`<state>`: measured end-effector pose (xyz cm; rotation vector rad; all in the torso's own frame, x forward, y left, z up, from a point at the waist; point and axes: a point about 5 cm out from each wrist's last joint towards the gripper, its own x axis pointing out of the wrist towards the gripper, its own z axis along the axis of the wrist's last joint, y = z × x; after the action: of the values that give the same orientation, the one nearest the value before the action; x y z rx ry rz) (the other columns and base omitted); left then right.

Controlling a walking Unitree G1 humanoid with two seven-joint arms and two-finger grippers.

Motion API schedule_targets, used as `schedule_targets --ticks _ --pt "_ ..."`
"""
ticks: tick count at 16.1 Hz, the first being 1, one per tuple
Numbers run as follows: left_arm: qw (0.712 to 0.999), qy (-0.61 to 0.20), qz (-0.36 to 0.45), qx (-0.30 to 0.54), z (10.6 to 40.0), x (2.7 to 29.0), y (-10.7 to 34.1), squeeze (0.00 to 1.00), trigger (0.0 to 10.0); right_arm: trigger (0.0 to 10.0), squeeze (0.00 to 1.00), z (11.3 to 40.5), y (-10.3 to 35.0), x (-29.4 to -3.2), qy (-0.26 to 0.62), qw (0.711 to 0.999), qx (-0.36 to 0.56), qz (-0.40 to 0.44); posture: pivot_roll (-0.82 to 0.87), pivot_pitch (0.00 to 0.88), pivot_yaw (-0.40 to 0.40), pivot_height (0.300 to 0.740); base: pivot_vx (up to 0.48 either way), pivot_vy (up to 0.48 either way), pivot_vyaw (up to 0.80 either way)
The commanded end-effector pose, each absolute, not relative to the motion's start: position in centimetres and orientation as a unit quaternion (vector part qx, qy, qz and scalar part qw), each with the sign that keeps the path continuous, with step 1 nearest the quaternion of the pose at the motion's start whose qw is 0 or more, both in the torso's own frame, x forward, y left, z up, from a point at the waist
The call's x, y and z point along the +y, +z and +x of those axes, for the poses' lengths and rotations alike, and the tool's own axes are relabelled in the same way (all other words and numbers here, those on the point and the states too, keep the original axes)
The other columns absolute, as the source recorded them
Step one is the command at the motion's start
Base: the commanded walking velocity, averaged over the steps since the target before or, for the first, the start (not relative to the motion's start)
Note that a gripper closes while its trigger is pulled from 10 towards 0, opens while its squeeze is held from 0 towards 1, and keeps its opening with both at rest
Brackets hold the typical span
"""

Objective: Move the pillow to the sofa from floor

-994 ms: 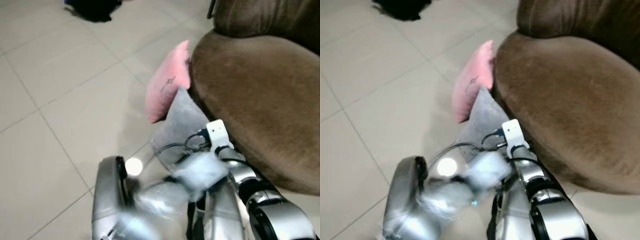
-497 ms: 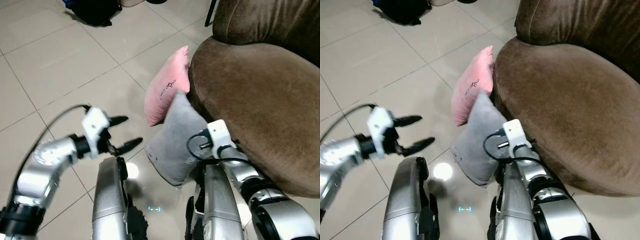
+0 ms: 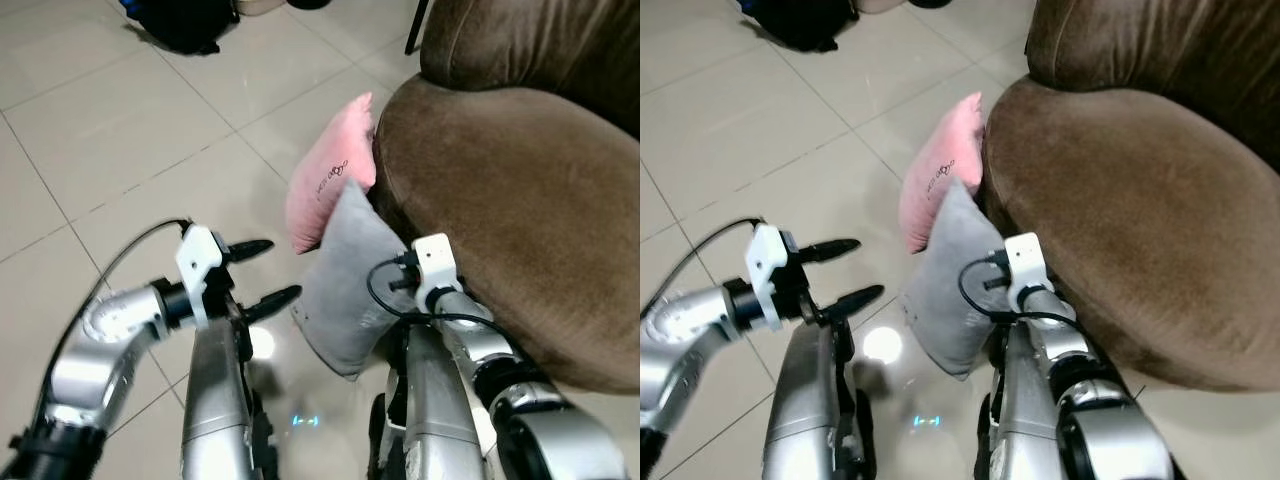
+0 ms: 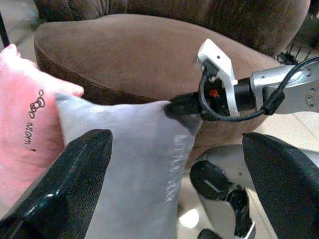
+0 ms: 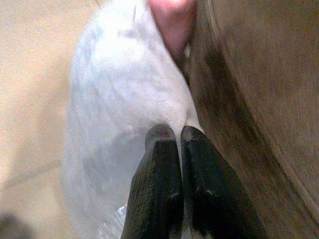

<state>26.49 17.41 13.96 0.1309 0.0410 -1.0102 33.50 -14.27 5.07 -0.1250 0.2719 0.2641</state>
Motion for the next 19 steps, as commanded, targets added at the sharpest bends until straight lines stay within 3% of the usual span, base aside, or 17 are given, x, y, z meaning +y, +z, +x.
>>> schedule_targets --ticks 1,4,6,8,10,12,13,14,15,16,17,19 --pt "0.872 -0.485 0.061 0.016 26.0 16.8 13.8 0.00 10.0 0.0 0.00 33.3 5.5 -14.5 0.131 0.985 0.109 -0.039 0.10 0.149 -0.067 0.518 0.000 0.000 0.00" --pt "0.883 -0.468 0.045 0.010 25.6 16.2 13.1 0.00 10.0 0.0 0.00 32.4 7.2 -13.8 0.153 0.987 0.054 0.005 0.06 0.104 -0.068 0.518 0.000 0.000 0.00" --pt "0.891 -0.452 0.034 -0.002 25.5 15.7 13.2 0.00 10.0 0.0 0.00 32.1 13.2 -14.2 0.157 0.985 -0.045 0.048 0.05 0.081 -0.067 0.518 0.000 0.000 0.00" --pt "0.900 -0.434 0.025 -0.018 25.6 15.4 13.9 0.00 10.0 0.0 0.00 32.3 17.8 -15.4 0.132 0.985 -0.111 0.029 0.04 0.075 -0.065 0.518 0.000 0.000 0.00" --pt "0.911 -0.409 0.000 -0.042 26.0 14.9 14.8 0.00 10.0 0.0 0.00 32.7 25.4 -18.3 0.066 0.975 -0.211 0.007 0.01 0.050 -0.061 0.518 0.000 0.000 0.00" --pt "0.910 -0.412 -0.002 -0.045 26.0 14.2 14.7 0.00 10.0 0.0 0.00 32.7 26.2 -19.1 0.049 0.975 -0.211 -0.046 0.01 0.043 -0.066 0.518 0.000 0.000 0.00" --pt "0.908 -0.417 0.007 -0.041 26.0 13.8 14.3 0.00 10.0 10.0 0.00 32.7 24.5 -19.4 0.033 0.982 -0.175 -0.065 0.01 0.052 -0.067 0.518 0.000 0.000 0.00" --pt "0.905 -0.423 0.025 -0.034 26.0 13.4 13.9 0.00 10.0 10.0 0.00 32.8 22.0 -19.7 0.020 0.990 -0.127 -0.060 0.01 0.052 -0.067 0.518 0.000 0.000 0.00" --pt "0.905 -0.424 0.034 -0.028 26.0 13.4 13.8 0.00 10.0 10.0 0.20 32.9 19.3 -19.9 0.013 0.997 -0.066 -0.032 0.01 0.064 -0.057 0.518 0.000 0.000 0.00" --pt "0.908 -0.418 0.034 -0.024 26.1 13.5 13.9 0.00 10.0 10.0 0.78 32.7 16.9 -19.9 0.005 1.000 -0.017 -0.001 0.02 0.071 -0.052 0.518 0.000 0.000 0.00" --pt "0.911 -0.410 0.037 -0.017 26.3 13.9 13.8 0.00 10.0 10.0 1.00 32.3 13.5 -20.1 -0.022 0.999 0.036 0.028 0.03 0.083 -0.046 0.518 0.000 0.000 0.00" --pt "0.905 -0.424 0.025 -0.010 26.3 14.3 13.8 0.00 10.0 10.0 1.00 31.5 9.6 -19.4 -0.020 0.994 0.091 0.061 0.05 0.101 -0.040 0.518 0.000 0.000 0.00"
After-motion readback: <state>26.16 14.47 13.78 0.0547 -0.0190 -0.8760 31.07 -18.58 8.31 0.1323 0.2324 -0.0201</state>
